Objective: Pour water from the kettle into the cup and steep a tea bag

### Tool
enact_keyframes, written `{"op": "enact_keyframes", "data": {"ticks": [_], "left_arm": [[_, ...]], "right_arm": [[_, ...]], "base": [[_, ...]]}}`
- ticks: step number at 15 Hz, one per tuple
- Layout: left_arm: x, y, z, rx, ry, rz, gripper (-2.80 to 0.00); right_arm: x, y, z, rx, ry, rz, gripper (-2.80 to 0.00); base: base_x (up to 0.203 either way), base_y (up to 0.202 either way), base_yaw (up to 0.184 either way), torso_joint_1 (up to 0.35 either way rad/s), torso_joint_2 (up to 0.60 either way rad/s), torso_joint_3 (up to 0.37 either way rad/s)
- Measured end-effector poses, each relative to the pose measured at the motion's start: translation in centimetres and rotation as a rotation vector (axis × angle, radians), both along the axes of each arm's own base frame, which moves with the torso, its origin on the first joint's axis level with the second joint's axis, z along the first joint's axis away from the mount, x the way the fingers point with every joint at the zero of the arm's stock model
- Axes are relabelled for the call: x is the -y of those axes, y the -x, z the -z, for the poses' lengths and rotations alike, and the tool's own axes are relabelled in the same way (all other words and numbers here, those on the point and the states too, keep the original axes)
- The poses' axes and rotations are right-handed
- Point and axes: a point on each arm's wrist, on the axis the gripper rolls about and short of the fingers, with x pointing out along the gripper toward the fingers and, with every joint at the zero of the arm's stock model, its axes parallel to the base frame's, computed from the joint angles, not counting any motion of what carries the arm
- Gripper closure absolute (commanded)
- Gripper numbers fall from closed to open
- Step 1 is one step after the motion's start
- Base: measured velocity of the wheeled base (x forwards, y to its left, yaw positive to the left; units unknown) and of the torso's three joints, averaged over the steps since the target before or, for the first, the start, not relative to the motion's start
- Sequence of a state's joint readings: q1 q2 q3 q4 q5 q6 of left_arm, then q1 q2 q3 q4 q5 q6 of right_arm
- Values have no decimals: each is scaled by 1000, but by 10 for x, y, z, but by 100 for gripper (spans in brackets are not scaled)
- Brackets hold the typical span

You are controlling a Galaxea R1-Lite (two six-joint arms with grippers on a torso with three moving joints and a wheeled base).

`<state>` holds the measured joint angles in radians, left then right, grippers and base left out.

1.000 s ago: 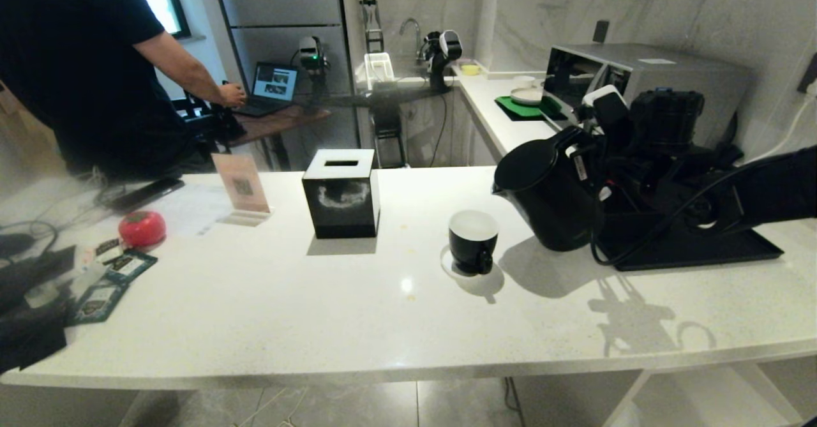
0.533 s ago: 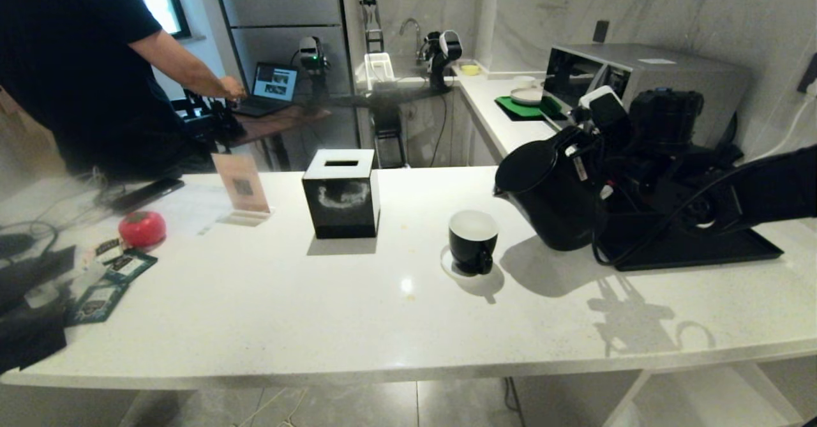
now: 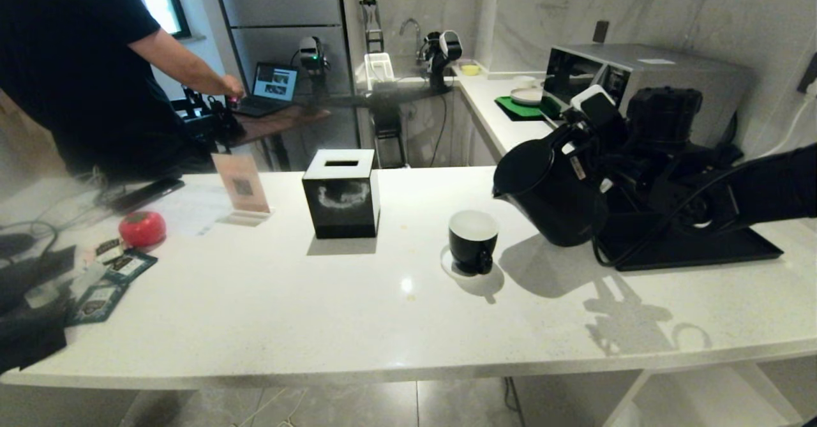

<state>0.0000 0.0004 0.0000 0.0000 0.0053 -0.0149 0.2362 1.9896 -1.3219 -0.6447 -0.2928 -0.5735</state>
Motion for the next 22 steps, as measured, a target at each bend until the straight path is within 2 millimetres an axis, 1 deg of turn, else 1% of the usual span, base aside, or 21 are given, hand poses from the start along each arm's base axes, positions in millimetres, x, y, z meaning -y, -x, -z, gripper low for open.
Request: {"op": "enact_keyframes", "data": {"ticks": [10, 22], "left_arm": [[0, 0, 0, 0, 0, -1, 0], [0, 0, 0, 0, 0, 0, 0]], "right_arm": [[-7, 1, 1, -7, 79, -21, 0], [-10, 2, 1, -6, 90, -27, 0]], "base": [[0, 0, 0, 0, 0, 0], [0, 0, 0, 0, 0, 0]]}}
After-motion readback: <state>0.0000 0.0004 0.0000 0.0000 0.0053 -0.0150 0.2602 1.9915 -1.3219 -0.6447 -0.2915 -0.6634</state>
